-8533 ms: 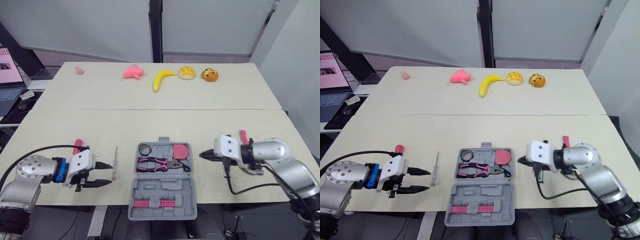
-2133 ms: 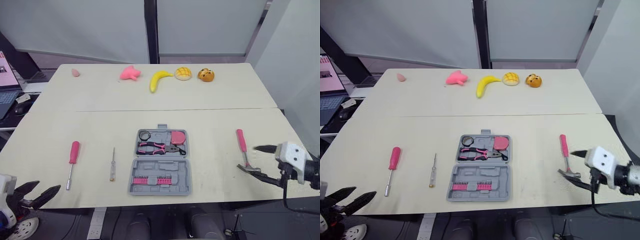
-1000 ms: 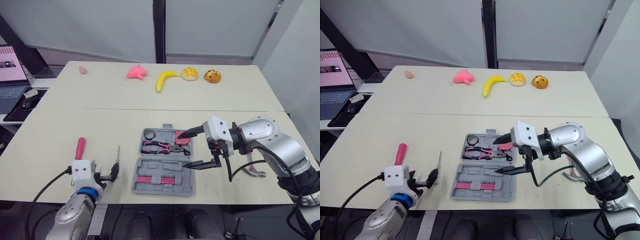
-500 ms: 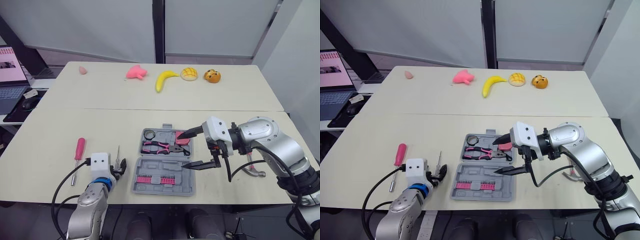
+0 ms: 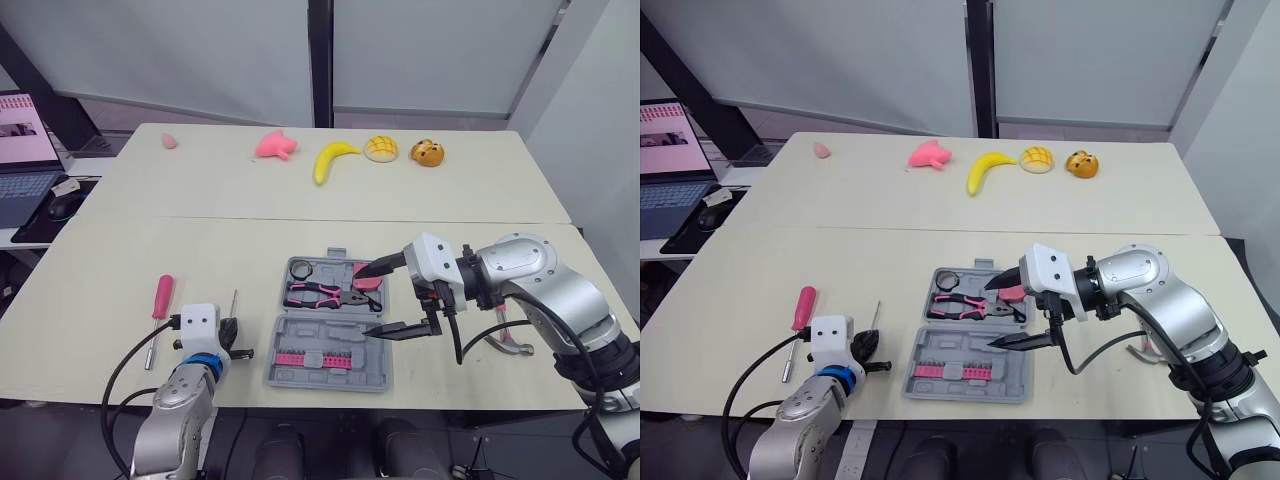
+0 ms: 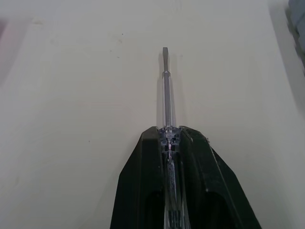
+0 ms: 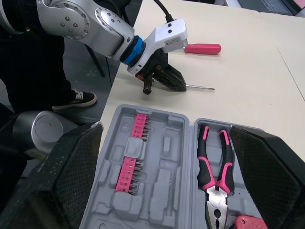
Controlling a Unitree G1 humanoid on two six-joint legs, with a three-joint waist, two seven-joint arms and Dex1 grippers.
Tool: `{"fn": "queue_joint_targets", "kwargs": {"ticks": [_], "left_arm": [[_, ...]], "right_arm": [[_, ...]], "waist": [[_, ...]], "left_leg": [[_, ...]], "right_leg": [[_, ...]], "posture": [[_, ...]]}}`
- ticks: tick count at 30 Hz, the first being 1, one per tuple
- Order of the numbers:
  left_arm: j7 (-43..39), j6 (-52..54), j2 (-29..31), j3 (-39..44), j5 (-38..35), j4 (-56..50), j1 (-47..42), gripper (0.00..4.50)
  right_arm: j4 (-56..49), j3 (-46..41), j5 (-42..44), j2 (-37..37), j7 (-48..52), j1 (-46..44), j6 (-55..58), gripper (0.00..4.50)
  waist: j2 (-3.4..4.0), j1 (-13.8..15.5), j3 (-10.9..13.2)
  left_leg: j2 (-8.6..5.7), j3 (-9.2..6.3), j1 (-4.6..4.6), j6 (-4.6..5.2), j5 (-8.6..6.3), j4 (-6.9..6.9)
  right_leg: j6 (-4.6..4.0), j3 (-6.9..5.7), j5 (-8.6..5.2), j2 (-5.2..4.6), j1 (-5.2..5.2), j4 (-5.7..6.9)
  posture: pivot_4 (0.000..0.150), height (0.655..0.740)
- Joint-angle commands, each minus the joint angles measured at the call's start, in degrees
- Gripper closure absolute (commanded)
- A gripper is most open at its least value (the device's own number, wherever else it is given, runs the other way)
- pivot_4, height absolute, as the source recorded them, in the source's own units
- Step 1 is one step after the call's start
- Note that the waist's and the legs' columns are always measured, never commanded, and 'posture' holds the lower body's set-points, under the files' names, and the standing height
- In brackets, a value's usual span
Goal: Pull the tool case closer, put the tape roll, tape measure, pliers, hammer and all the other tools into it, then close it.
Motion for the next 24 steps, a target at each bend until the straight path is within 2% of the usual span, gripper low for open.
{"fn": "queue_joint_targets", "kwargs": {"ticks": [1,4,10,15,21,24], "left_arm": [[-1.88,-0.31,0.72,0.7,-1.2,-1.75,1.44,4.31],[-6.86,-3.43,5.11,2.79,-2.48,-5.28,2.24,4.31],[-28.07,-11.96,19.13,4.36,-8.93,-5.03,-0.02,4.31],[-46.91,-17.66,30.2,-1.82,-9.9,0.81,-9.93,4.31],[-59.64,-21.58,33.8,-12.4,-5.68,9.13,-23.47,4.31],[-64.19,-24.9,35.1,-18.45,-0.26,13.24,-28.65,4.31]], "right_arm": [[-1.93,-1.16,-0.23,-0.15,-0.59,-0.3,-1.04,0.0],[-2.67,-1.74,-0.22,-0.12,-1.64,0.3,-1.16,0.0],[-6.04,-2.82,-0.53,-1.38,-3.57,3.51,-0.83,0.0],[-8.76,-4.75,-1.66,-1.69,-7.47,6.18,-0.82,0.0],[-11.96,-5.59,-2.7,-4.74,-10.16,8.7,2.07,0.0],[-13.77,-4.93,-4.83,-7.15,-12.25,10.13,5.15,0.0]], "waist": [[0.0,-0.04,0.0],[-0.02,-0.07,0.02],[-0.01,0.03,0.05],[0.0,0.15,0.07],[0.01,-0.13,0.11],[0.03,-0.31,0.13]], "left_leg": [[0.0,0.0,0.0,0.0,0.0,0.0],[0.01,0.0,-0.03,0.0,0.0,-0.03],[0.05,-0.04,-0.04,-0.01,0.0,-0.05],[0.02,-0.01,-0.11,-0.01,0.0,-0.05],[0.02,0.01,-0.15,0.0,0.0,-0.06],[0.05,0.0,-0.15,0.0,0.0,-0.07]], "right_leg": [[0.0,0.0,0.0,0.0,0.0,-0.01],[0.0,0.0,0.0,0.01,-0.04,-0.03],[-0.03,-0.06,-0.02,0.04,-0.08,-0.02],[-0.01,-0.08,-0.03,0.01,-0.11,-0.08],[-0.01,-0.05,-0.03,0.03,-0.12,-0.08],[-0.02,-0.04,-0.04,0.08,-0.16,-0.07]], "posture": [[0.15,0.7255],[0.15,0.7255],[0.15,0.7255],[0.15,0.7255],[0.15,0.7255],[0.15,0.7255]]}}
